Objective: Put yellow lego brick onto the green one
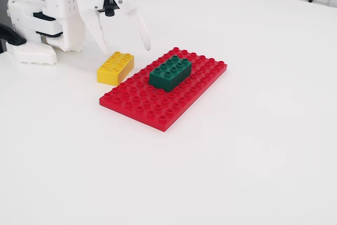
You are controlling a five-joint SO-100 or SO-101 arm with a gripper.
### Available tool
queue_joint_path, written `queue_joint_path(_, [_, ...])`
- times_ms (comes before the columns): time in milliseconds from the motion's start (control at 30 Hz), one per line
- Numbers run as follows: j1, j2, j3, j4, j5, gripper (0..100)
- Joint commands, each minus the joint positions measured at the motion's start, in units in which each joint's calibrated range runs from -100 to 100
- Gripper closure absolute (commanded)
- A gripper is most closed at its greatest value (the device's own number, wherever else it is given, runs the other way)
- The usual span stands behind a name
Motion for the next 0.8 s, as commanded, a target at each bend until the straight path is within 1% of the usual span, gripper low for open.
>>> queue_joint_path(0, [1.14,-0.36,-0.52,-0.46,-0.41,72])
queue_joint_path(400, [1.51,-0.28,4.09,-4.7,-0.52,72])
queue_joint_path(467, [1.73,-0.28,4.18,-4.7,-1.3,72])
queue_joint_path(700, [4.46,-0.78,4.27,-4.78,-1.61,72])
queue_joint_path(767, [5.05,-1.28,4.27,-5.56,-3.23,72])
